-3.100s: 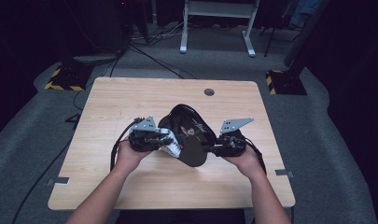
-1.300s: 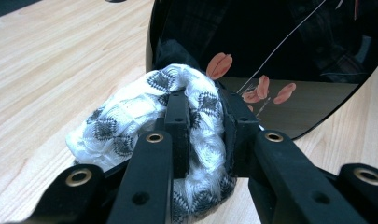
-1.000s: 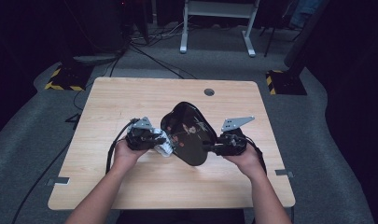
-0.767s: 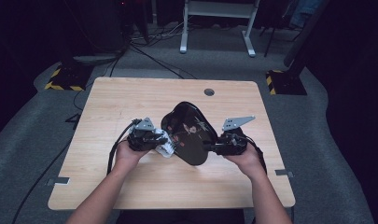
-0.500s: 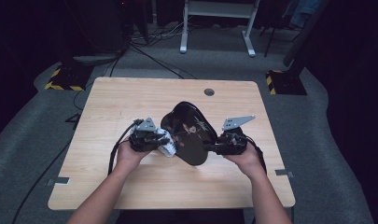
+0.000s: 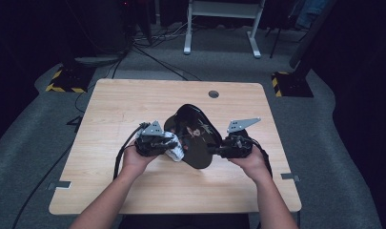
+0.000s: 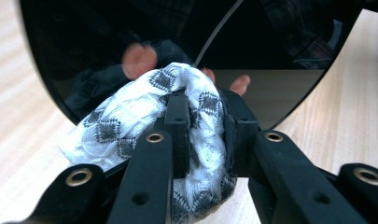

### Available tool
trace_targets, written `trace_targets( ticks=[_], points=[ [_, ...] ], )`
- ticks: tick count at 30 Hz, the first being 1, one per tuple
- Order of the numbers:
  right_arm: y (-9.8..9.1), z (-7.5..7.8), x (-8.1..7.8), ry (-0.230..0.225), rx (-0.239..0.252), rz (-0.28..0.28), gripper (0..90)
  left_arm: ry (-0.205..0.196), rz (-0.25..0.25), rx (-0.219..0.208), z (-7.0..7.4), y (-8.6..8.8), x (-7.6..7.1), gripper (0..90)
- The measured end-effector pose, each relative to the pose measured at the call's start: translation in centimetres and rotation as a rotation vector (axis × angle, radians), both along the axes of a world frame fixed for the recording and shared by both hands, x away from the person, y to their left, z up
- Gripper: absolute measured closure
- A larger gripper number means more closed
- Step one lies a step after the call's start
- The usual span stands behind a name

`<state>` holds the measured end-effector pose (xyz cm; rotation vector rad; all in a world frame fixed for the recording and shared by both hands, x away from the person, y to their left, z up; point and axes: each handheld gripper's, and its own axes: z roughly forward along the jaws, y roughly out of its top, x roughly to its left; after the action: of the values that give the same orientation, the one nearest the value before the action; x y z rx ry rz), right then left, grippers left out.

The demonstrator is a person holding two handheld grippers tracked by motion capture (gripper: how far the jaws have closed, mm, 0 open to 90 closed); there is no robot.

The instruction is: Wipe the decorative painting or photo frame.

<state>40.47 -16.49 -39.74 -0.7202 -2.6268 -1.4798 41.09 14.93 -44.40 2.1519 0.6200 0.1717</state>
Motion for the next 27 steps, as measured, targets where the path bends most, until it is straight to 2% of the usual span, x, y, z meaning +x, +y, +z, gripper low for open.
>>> trace_targets(
  ticks=[3,5,7,8,9,10,11,13,15,16,20,21,23,25,27],
  points=[
    [0.0,0.0,0.0,-0.003,-0.004,-0.007,72.1,0.029,-0.018,0.033,-1.2,-0.6,0.0,75.7],
    [0.0,0.1,0.0,-0.002,-0.003,-0.007,72.1,0.024,-0.014,0.034,-1.3,-0.7,-0.1,75.7],
    [-0.1,0.0,0.0,-0.004,-0.005,-0.008,72.2,-0.041,-0.009,0.057,-0.6,-1.3,-0.7,75.7],
    [-0.1,0.0,0.0,0.002,-0.004,-0.006,72.2,-0.053,-0.007,0.045,-0.1,-1.4,-0.8,75.7],
    [-0.1,0.0,0.1,0.002,-0.003,-0.007,72.3,-0.058,-0.014,0.032,0.5,-1.4,-0.8,75.6],
    [-0.1,0.0,0.1,0.004,-0.002,-0.006,72.3,-0.058,-0.014,0.032,0.5,-1.4,-0.8,75.6],
    [-0.1,0.0,0.1,0.005,-0.002,-0.007,72.3,-0.064,-0.02,0.014,1.4,-1.5,-0.7,75.6],
    [-0.1,0.0,0.1,0.007,0.0,-0.007,72.3,-0.062,-0.021,0.011,1.6,-1.5,-0.6,75.6],
    [-0.2,0.0,0.2,0.006,0.0,-0.008,72.4,-0.041,-0.024,-0.005,1.1,-1.5,-0.7,75.7],
    [-0.1,0.0,0.2,0.008,0.001,-0.008,72.4,-0.025,-0.03,0.004,0.7,-1.7,-0.8,75.7],
    [0.0,0.1,0.2,0.01,0.001,-0.004,72.6,-0.013,-0.062,0.056,-0.8,-2.9,-1.5,75.7],
    [0.0,0.1,0.2,0.007,0.0,-0.003,72.7,-0.016,-0.065,0.067,-0.6,-3.0,-1.5,75.7],
    [0.0,0.1,0.2,0.005,-0.001,-0.002,72.7,-0.012,-0.064,0.062,-0.2,-3.0,-1.5,75.7],
    [0.0,0.1,0.2,0.006,-0.001,-0.002,72.8,-0.03,-0.065,0.024,0.8,-2.9,-1.4,75.6],
    [0.0,0.1,0.2,0.009,0.0,-0.004,72.8,-0.056,-0.065,0.026,2.0,-3.0,-1.4,75.6]
  ],
)
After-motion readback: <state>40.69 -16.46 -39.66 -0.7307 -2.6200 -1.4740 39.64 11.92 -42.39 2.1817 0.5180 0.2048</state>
